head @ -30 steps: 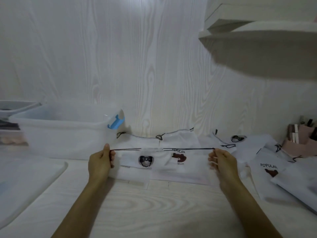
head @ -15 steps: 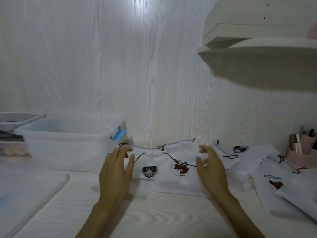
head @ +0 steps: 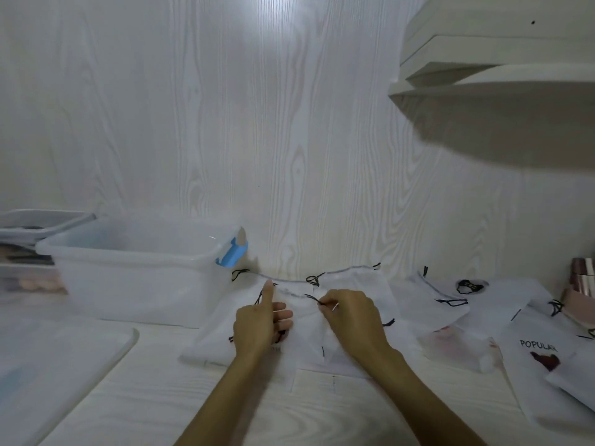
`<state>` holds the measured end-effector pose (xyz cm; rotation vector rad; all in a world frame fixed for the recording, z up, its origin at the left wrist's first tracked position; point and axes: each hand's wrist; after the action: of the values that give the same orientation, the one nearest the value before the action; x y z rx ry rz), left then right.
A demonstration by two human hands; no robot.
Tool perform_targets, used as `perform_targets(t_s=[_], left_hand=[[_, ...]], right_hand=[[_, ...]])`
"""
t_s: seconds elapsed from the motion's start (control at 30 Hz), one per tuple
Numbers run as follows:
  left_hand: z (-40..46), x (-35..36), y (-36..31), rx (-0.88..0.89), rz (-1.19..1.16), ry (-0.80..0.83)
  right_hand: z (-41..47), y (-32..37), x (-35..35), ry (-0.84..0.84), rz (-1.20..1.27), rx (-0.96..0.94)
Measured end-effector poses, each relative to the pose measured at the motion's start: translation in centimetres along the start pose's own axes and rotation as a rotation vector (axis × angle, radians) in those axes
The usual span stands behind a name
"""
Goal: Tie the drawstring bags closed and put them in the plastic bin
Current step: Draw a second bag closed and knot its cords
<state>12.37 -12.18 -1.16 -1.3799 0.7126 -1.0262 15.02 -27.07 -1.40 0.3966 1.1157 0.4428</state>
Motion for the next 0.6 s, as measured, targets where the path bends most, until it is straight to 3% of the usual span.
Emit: perform_targets(t_s=[0.17, 0.3, 0.4, 0.6], left_hand=[[0.1, -1.3, 0.7, 0.102, 0.223, -0.047], [-0.4, -1.5, 0.0, 0.031, 0.220, -0.058], [-0.1, -1.6, 0.8, 0.105, 0.301, -0.027], [-1.0, -1.2, 1.4, 0.235, 0.062, -0.005]], right_hand=[[-2.4, -1.3, -0.9, -0.029, 0.018, -0.124], [-3.8, -1.7, -0.9, -0.091, -0.005, -0.269], [-4.3, -1.7, -1.1, -0.057, 0.025, -0.318], [-4.5, -1.7, -0.7, -0.004, 0.176, -0.343]])
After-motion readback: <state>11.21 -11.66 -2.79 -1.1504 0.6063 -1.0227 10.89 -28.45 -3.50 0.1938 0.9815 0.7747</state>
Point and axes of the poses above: each hand's wrist, its own z-axis towards the middle knuckle, its own x-axis out of the palm, y = z × x, and after that the axes turned 15 degrees about x, right-handed
